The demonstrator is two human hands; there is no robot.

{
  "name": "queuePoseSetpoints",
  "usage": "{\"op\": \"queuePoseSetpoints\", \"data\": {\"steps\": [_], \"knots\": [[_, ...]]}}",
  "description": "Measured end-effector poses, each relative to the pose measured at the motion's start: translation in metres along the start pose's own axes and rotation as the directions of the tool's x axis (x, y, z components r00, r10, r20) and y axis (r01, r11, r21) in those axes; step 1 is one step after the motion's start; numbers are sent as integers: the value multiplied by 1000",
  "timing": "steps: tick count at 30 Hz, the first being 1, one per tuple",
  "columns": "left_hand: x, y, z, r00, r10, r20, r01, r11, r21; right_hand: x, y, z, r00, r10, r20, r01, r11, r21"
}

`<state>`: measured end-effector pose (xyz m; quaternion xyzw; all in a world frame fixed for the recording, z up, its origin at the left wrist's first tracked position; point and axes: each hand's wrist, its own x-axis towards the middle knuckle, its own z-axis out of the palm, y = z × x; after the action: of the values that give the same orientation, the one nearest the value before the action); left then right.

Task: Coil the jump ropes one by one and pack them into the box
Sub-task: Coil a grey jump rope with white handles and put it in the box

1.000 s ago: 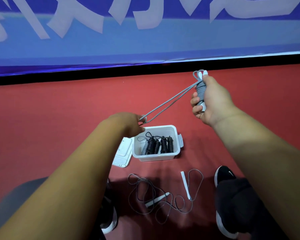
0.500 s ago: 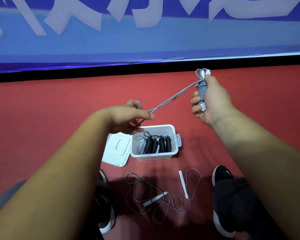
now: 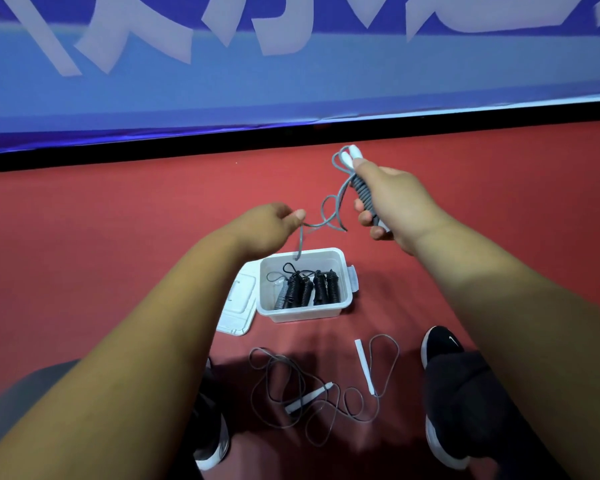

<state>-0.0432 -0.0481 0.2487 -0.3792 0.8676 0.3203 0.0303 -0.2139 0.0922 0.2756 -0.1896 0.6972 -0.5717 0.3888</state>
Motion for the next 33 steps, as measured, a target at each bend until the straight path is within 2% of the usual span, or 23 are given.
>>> {"op": "queuePoseSetpoints", "data": {"steps": [2, 4, 6, 7, 11, 17, 21, 24, 26, 29, 33], "knots": [[-2, 10, 4, 995, 95, 25, -85, 955, -283, -4, 0, 5, 996, -88, 14, 89, 982, -168], [0, 13, 10, 967, 238, 89, -159, 839, -520, -6, 1, 10, 988, -150, 34, 154, 952, -265], [2, 13, 14, 921, 372, 118, -242, 782, -575, -7, 1, 13, 984, -173, 39, 177, 932, -316], [1, 15, 13, 911, 390, 132, -254, 785, -565, -8, 0, 14, 983, -179, 38, 182, 924, -336], [1, 10, 13, 929, 327, 174, -176, 804, -568, -10, -1, 12, 977, -208, 52, 211, 890, -404], [-1, 17, 11, 966, 218, 139, 0, 540, -842, -10, -5, 4, 979, -200, 34, 197, 898, -393], [-3, 19, 8, 965, 190, 183, 68, 492, -868, -9, -6, 2, 989, -145, 40, 149, 911, -384], [-4, 19, 6, 976, 134, 173, 77, 530, -845, -11, -7, 3, 993, 16, 115, 12, 971, -240], [-5, 19, 1, 987, 85, 135, 52, 627, -777, -13, -7, 2, 965, 140, 224, -112, 985, -133], [-5, 16, -12, 996, 78, 48, -31, 785, -619, -14, -7, -2, 886, 243, 394, -224, 970, -93], [-7, 15, -19, 993, 99, 61, -54, 856, -514, -22, -10, -3, 773, 317, 550, -308, 945, -111]]}}
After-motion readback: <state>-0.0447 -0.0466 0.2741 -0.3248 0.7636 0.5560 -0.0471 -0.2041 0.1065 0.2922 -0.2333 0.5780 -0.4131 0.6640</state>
